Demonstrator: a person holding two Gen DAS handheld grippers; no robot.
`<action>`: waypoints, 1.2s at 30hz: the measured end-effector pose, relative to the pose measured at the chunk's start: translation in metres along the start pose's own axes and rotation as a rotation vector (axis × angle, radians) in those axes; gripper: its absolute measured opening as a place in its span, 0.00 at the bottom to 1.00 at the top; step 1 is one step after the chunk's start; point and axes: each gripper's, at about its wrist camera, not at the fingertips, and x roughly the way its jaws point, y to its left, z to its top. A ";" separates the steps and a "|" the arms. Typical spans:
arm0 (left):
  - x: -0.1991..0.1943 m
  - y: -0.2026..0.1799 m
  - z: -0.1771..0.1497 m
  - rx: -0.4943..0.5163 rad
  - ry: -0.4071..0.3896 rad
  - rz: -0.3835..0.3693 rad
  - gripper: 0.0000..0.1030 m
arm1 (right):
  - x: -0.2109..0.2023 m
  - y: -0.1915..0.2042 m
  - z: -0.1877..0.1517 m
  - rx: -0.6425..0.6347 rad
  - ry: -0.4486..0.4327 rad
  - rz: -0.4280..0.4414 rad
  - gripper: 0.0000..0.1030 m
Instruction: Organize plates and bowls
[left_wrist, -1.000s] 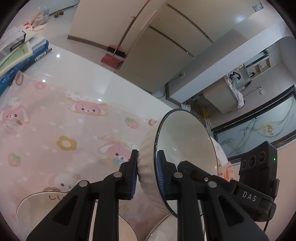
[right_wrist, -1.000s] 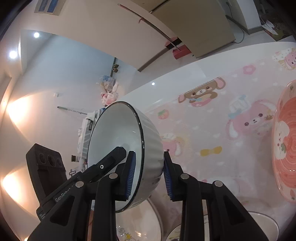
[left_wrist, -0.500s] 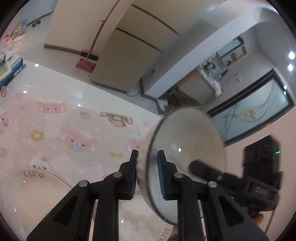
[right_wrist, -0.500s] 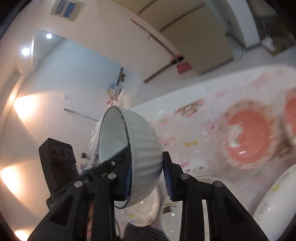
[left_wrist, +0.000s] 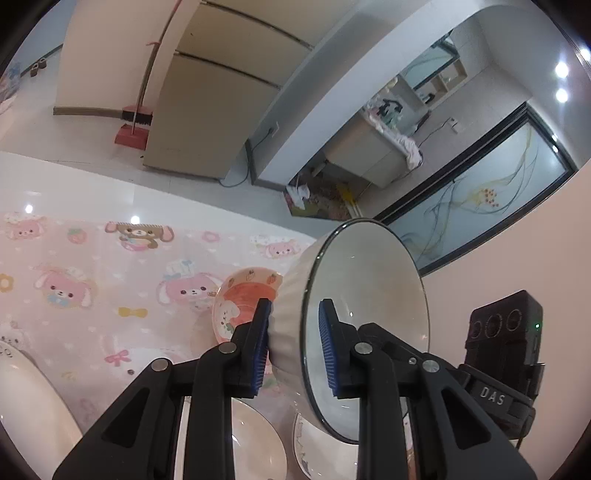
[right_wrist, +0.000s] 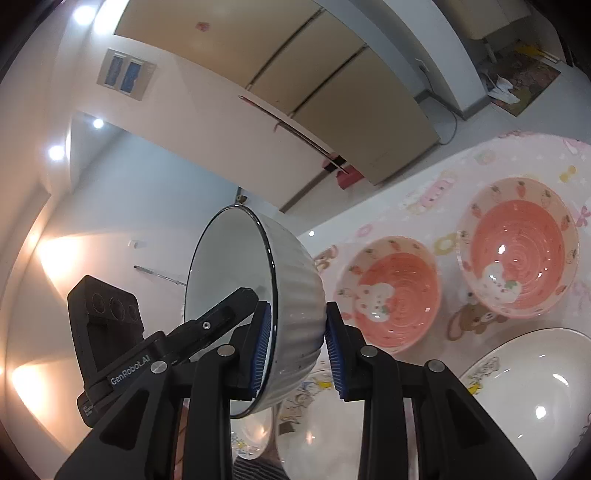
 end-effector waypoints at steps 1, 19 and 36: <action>0.009 0.000 -0.001 0.005 0.005 0.001 0.22 | 0.002 -0.007 0.002 0.010 0.001 -0.010 0.31; 0.069 0.015 -0.020 0.131 0.019 0.238 0.22 | 0.056 -0.016 -0.005 -0.135 0.047 -0.306 0.32; 0.089 0.015 -0.026 0.204 0.023 0.272 0.19 | 0.065 -0.005 -0.005 -0.389 0.046 -0.521 0.30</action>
